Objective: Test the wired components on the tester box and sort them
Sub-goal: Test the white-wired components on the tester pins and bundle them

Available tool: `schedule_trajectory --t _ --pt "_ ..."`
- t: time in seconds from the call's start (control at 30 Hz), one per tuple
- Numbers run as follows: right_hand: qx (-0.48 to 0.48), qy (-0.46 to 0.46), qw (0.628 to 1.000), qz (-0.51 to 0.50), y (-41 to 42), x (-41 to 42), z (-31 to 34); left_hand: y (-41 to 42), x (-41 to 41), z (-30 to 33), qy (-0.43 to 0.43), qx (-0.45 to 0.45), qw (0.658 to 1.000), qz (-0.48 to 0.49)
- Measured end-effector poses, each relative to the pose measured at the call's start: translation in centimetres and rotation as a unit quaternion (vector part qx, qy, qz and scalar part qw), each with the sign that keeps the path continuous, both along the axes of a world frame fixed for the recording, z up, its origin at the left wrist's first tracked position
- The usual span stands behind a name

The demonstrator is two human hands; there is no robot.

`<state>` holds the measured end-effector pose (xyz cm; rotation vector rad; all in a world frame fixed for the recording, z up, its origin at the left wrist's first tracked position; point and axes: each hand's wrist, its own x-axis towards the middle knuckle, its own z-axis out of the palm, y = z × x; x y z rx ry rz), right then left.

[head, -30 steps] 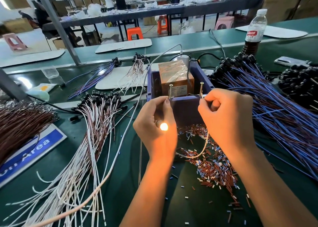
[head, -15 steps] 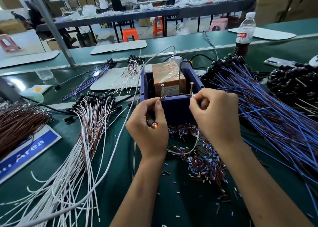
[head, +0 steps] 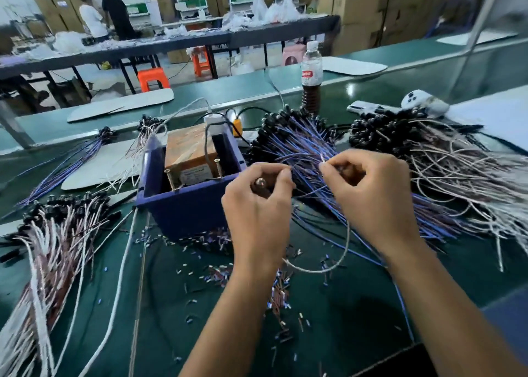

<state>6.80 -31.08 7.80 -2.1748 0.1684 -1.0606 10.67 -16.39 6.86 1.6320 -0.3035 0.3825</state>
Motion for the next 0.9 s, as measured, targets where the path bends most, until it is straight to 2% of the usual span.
schedule_trajectory --t 0.1,0.2,0.3,0.37,0.43,0.5,0.57,0.6,0.73,0.8,0.83,0.9 --pt "-0.006 0.015 0.996 -0.086 -6.0 -3.1 0.5 -6.4 0.0 1.1 0.148 -0.011 0.981 -0.126" --pt "0.019 0.015 0.972 -0.234 -12.8 -7.5 0.6 -12.2 -0.3 2.2 0.287 -0.047 0.925 -0.246" --pt "0.074 0.041 0.922 -0.377 -18.4 -11.9 0.9 -17.8 -1.3 3.1 0.333 -0.096 0.899 -0.266" --pt "0.037 0.076 0.908 -0.411 -19.8 -13.8 1.6 -21.3 -2.2 3.6 0.356 -0.128 0.889 -0.258" --pt "-0.082 0.069 0.923 -0.369 -19.3 -14.2 2.3 -24.1 -3.2 4.3 0.383 -0.157 0.864 -0.286" --pt "-0.138 0.087 0.953 -0.257 -17.9 -13.3 2.7 -26.4 -4.0 4.7 0.41 -0.199 0.827 -0.329" --pt "-0.123 0.132 0.968 -0.173 -17.7 -12.5 2.6 -28.3 -4.6 5.2 0.434 -0.26 0.785 -0.358" --pt "-0.104 0.142 0.973 -0.151 -18.1 -12.2 2.5 -29.0 -4.6 5.3 0.435 -0.272 0.779 -0.36" --pt "0.012 0.104 0.989 -0.106 -20.0 -12.1 3.0 -30.1 -3.7 6.3 0.432 -0.335 0.749 -0.374" --pt "0.003 0.101 0.99 -0.099 -21.1 -12.1 3.1 -29.9 -3.2 6.4 0.426 -0.364 0.716 -0.416" --pt "-0.018 0.104 0.988 -0.108 -21.8 -12.1 3.1 -29.9 -2.9 6.3 0.402 -0.342 0.731 -0.432" --pt "-0.075 0.119 0.979 -0.146 -23.0 -12.1 3.5 -30.0 -2.0 5.8 0.287 -0.201 0.836 -0.422"
